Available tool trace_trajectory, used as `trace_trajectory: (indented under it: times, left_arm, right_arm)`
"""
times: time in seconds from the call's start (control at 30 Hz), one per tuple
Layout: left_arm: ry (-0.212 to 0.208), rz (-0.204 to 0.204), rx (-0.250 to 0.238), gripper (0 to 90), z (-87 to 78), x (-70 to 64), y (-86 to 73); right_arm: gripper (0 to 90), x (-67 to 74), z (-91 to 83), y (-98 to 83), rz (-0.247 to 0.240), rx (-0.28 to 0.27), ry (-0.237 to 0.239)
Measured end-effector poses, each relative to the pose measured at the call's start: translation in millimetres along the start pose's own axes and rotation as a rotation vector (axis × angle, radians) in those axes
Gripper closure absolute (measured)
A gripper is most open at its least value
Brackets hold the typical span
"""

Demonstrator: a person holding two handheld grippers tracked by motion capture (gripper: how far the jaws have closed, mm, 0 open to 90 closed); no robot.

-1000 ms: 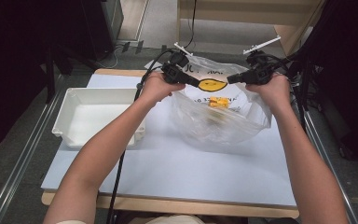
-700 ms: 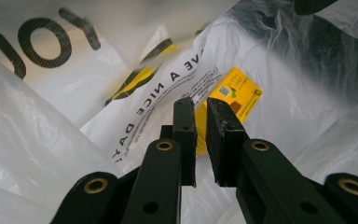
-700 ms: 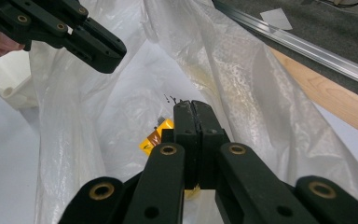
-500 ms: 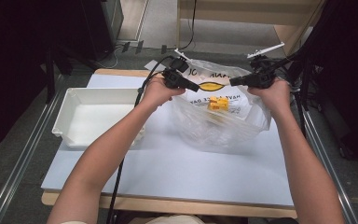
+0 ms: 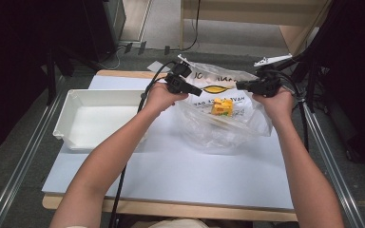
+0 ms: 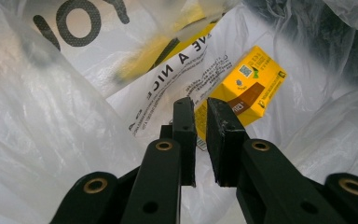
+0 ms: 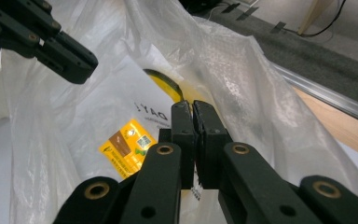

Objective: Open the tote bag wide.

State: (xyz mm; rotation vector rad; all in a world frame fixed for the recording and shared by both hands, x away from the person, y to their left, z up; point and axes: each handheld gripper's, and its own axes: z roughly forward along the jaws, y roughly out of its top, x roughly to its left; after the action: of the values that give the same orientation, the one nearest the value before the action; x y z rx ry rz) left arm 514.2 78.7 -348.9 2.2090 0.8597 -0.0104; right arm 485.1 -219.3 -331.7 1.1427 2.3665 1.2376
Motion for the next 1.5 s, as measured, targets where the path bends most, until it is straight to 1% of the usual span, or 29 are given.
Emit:
trace_trajectory:
  times: [0.03, 0.1, 0.2, 0.27, 0.37, 0.43, 0.47, 0.57, 0.67, 0.73, 0.8, 0.83, 0.93, 1.03, 1.1, 1.2, 1.27, 1.3, 1.33, 1.5]
  left_arm:
    - [0.000, -0.007, 0.002, 82.6, 1.8, 0.5, -0.8]
    - [0.004, -0.006, 0.003, 82.6, 3.6, 1.5, -1.8]
    - [0.009, -0.020, -0.012, 82.6, 5.2, 2.6, -4.3]
    - [0.020, -0.020, -0.013, 82.7, 7.4, 3.5, -6.0]
    - [0.019, -0.040, -0.022, 82.8, 10.6, 4.9, -8.9]
    - [0.022, -0.043, -0.027, 82.8, 13.0, 4.9, -10.7]
    - [0.022, -0.049, -0.023, 82.8, 15.0, 4.6, -11.2]
    - [0.031, -0.041, -0.005, 82.8, 20.1, 4.4, -12.4]
    - [0.036, -0.045, -0.003, 82.8, 23.8, 4.7, -13.1]
    - [0.045, -0.041, -0.002, 82.9, 26.1, 4.1, -13.5]
    - [0.050, -0.038, -0.012, 82.9, 28.0, 3.9, -14.6]
    - [0.052, -0.046, -0.024, 83.0, 29.3, 3.4, -16.1]
    - [0.067, -0.045, -0.026, 83.2, 33.3, 4.5, -19.9]
    - [0.067, -0.057, -0.034, 83.2, 36.1, 6.4, -23.2]
    - [0.071, -0.061, -0.023, 83.2, 38.4, 7.8, -24.7]
    - [0.070, -0.077, -0.035, 83.2, 41.8, 10.1, -28.2]
    - [0.077, -0.083, -0.031, 83.2, 44.3, 11.6, -30.4]
    - [0.077, -0.082, -0.030, 83.1, 45.2, 12.8, -31.7]
    - [0.077, -0.088, -0.032, 83.1, 46.0, 13.6, -32.7]
    - [0.081, -0.110, -0.035, 82.7, 50.5, 18.6, -37.9]
  right_arm:
    - [88.6, -0.2, 0.5, -1.6, 0.005, -0.011, -0.006]
    - [89.0, -1.1, 2.5, -5.7, 0.018, -0.020, -0.010]
    - [89.3, -2.5, 6.0, -10.6, 0.032, -0.011, -0.012]
    - [89.5, -4.0, 8.2, -14.2, 0.037, -0.014, -0.021]
    - [89.7, -6.2, 10.1, -17.4, 0.053, -0.018, -0.032]
    - [89.8, -6.5, 11.5, -19.4, 0.062, -0.023, -0.039]
    - [89.8, -6.4, 12.5, -20.2, 0.058, -0.024, -0.042]
    - [89.8, -5.4, 15.5, -22.9, 0.048, -0.022, -0.056]
    - [89.8, -6.8, 17.4, -26.8, 0.061, -0.021, -0.065]
    - [89.8, -10.0, 17.9, -30.2, 0.073, -0.029, -0.068]
    - [89.8, -11.9, 18.2, -32.3, 0.081, -0.032, -0.069]
    - [89.7, -13.1, 18.6, -33.8, 0.087, -0.036, -0.065]
    - [89.7, -15.3, 21.1, -39.2, 0.091, -0.041, -0.067]
    - [89.7, -17.0, 24.0, -43.8, 0.095, -0.035, -0.075]
    - [89.7, -18.0, 25.5, -46.3, 0.107, -0.036, -0.072]
    - [89.5, -20.3, 29.1, -50.4, 0.115, -0.029, -0.067]
    - [89.5, -21.5, 30.3, -52.1, 0.116, -0.029, -0.073]
    - [89.4, -22.9, 31.0, -53.6, 0.124, -0.025, -0.072]
    - [89.4, -24.1, 31.7, -54.9, 0.134, -0.025, -0.073]
    - [89.4, -28.6, 33.9, -60.7, 0.145, -0.023, -0.076]
